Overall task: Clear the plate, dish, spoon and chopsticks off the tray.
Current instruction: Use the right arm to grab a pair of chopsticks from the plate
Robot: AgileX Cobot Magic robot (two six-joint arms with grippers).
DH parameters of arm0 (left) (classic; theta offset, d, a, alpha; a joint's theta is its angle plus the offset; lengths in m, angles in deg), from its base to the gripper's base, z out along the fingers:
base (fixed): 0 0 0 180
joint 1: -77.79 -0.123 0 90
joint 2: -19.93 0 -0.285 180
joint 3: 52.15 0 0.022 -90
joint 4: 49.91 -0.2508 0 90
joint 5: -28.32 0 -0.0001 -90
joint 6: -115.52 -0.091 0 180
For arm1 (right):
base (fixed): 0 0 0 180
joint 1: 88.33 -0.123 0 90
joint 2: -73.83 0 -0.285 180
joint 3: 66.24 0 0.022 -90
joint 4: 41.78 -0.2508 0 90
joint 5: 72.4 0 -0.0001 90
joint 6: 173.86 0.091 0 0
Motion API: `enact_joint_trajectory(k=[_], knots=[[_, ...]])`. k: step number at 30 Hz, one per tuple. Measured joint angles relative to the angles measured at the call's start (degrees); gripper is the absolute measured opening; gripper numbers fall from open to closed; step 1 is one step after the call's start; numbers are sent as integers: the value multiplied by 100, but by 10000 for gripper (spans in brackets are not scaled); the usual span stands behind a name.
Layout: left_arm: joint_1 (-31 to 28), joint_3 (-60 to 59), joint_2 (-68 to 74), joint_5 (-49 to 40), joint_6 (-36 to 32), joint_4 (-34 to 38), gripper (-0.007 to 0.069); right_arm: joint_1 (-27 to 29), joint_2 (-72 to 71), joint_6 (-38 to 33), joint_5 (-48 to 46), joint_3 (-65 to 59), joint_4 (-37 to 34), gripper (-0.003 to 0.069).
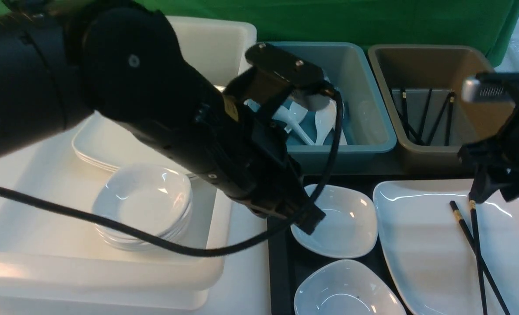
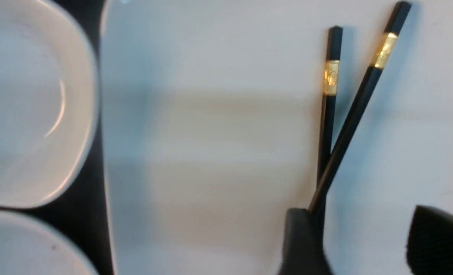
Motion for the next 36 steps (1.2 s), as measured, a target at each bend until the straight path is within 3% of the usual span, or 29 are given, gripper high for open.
enact_joint_trajectory(k=[2, 4, 18, 21, 22, 23, 25, 27, 28, 36], knots=[[91, 0, 69, 0, 0, 0, 1, 27, 121, 40, 472, -347, 0, 515], [116, -6, 110, 0, -5, 0, 1, 33, 311, 62, 864, -564, 0, 554], [232, -17, 192, 112, -275, 68, 1, 33, 1157, 275, 1125, -608, 138, 554], [282, -17, 280, 226, -297, 136, 1, 33, 1192, 287, 1112, -608, 138, 514], [314, -17, 337, 336, -320, 193, 1, 33, 1206, 299, 1080, -608, 138, 448], [325, -17, 345, 346, -320, 190, 1, 33, 1206, 299, 1080, -608, 138, 437], [366, -17, 430, 452, -338, 195, 1, 33, 1225, 186, 1054, -603, 138, 234], [372, -21, 458, 521, -338, 203, 1, 33, 1225, 93, 1042, -603, 138, 108], [372, -21, 458, 543, -338, 203, 1, 37, 1225, 59, 1036, -603, 138, 80], [372, -28, 458, 598, -338, 205, 1, -64, 997, -73, 862, -608, 108, 75]])
